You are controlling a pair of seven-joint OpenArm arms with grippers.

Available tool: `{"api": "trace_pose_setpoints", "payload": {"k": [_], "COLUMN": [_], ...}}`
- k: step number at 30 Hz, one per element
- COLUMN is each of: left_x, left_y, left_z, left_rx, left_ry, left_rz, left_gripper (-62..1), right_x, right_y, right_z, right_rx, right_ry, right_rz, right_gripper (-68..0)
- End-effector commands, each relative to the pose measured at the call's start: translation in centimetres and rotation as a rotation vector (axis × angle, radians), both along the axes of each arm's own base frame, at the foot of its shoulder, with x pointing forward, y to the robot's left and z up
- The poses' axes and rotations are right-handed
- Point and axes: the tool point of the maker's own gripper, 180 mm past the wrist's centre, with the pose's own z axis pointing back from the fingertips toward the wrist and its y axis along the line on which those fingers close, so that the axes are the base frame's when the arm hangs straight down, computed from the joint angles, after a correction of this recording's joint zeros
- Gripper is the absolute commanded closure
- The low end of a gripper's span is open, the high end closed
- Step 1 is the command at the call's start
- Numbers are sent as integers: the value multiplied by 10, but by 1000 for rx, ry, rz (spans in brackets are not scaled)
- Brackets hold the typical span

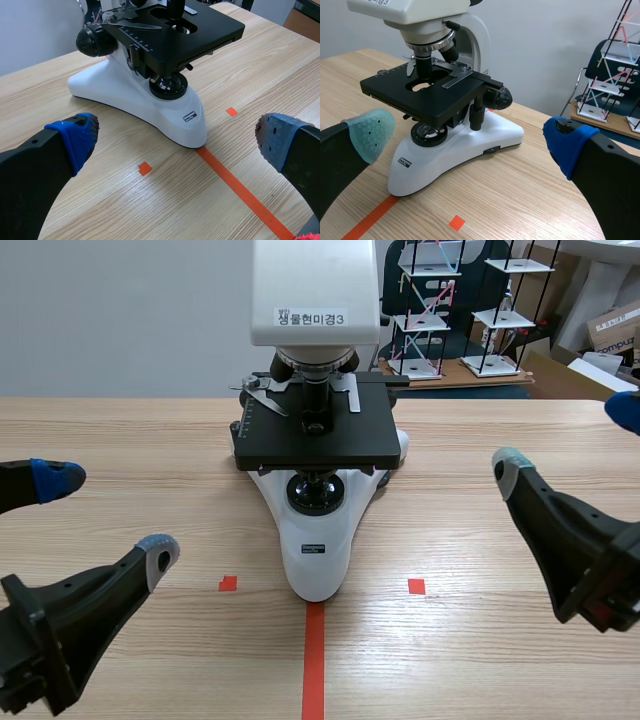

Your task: Point at the objective lens

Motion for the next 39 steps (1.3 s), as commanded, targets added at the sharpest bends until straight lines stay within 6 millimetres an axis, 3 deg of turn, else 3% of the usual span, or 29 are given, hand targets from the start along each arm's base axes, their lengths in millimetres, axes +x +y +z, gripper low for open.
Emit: {"api": "trace_pose_setpoints", "payload": {"k": [1,15,25,32,36,37,39], "left_x": [-1,-1,-2,-5,-2,-1,3], "left_y": [-2,-3,-5,-8,-8,-7,-6], "left_z": [6,5,6,9,13,13,15], "left_rx": [-21,-15,-24,-41,-53,-53,-58], "left_ry": [-12,-13,-16,-19,-42,-45,-58], "left_rz": [-2,-5,-18,-42,-40,-37,-32], "left_gripper": [-623,-623,-622,-255,-83,-46,-32], "right_x": [3,4,4,4,4,4,4], "right_y": [1,0,0,0,0,0,0], "right_z": [7,-11,-12,-12,-12,-12,-13], "right_rx": [3,-61,-64,-64,-64,-66,-69], "right_ry": [-23,57,61,61,61,60,61], "right_rz": [4,-1,-2,-2,-2,-1,-1], "right_gripper": [-679,-679,-679,-679,-679,-679,-679]}}
